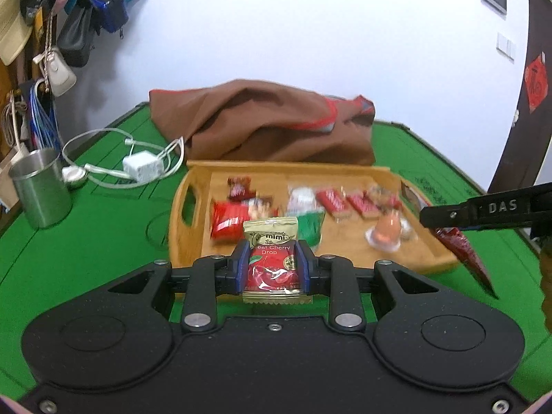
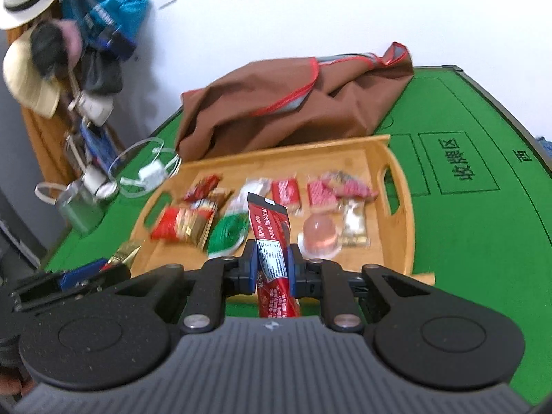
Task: Organize snacks
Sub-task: 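Carry the cherry candy packet and red snack stick with both grippers over the tray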
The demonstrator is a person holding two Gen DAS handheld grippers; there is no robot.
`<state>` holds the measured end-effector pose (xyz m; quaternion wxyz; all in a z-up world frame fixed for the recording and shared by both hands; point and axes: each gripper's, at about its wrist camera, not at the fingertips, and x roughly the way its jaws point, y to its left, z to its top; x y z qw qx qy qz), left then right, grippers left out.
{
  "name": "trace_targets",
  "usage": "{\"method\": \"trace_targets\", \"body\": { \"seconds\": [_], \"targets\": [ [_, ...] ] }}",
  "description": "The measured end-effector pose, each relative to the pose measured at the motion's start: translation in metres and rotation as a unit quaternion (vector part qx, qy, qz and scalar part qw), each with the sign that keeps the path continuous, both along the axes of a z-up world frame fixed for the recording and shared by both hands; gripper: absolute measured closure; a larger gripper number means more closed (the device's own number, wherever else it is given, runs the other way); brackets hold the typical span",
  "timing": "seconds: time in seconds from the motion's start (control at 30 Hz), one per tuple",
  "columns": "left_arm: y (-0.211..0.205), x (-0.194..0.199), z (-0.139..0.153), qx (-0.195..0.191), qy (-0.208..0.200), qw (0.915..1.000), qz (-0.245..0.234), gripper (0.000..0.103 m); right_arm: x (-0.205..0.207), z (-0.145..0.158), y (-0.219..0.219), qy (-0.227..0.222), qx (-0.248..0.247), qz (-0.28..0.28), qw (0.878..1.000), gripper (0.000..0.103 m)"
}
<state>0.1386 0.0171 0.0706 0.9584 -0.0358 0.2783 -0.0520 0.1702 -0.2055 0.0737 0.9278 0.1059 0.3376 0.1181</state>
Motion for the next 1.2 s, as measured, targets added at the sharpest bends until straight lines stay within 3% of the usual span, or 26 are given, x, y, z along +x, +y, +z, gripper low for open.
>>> {"method": "trace_targets", "body": {
  "seconds": [0.13, 0.4, 0.63, 0.9, 1.2],
  "targets": [
    [-0.001, 0.022, 0.011, -0.028, -0.023, 0.9993, -0.01, 0.077, 0.023, 0.006, -0.001, 0.002, 0.026, -0.022, 0.999, 0.082],
    [-0.007, 0.085, 0.01, -0.056, 0.003, 0.9984, -0.009, 0.076, 0.066, 0.009, -0.002, -0.026, 0.081, -0.082, 0.993, 0.082],
    [-0.017, 0.131, -0.014, -0.062, 0.033, 0.9976, 0.005, 0.076, 0.101, -0.02, -0.004, -0.008, 0.14, -0.061, 0.988, 0.082],
    [-0.035, 0.154, -0.04, -0.026, 0.052, 0.9983, 0.005, 0.076, 0.126, -0.05, -0.001, 0.014, 0.114, -0.08, 0.99, 0.082],
    [-0.038, 0.165, -0.052, -0.014, 0.061, 0.998, 0.011, 0.076, 0.141, -0.065, 0.003, 0.027, 0.079, -0.07, 0.994, 0.081]
  ]
}}
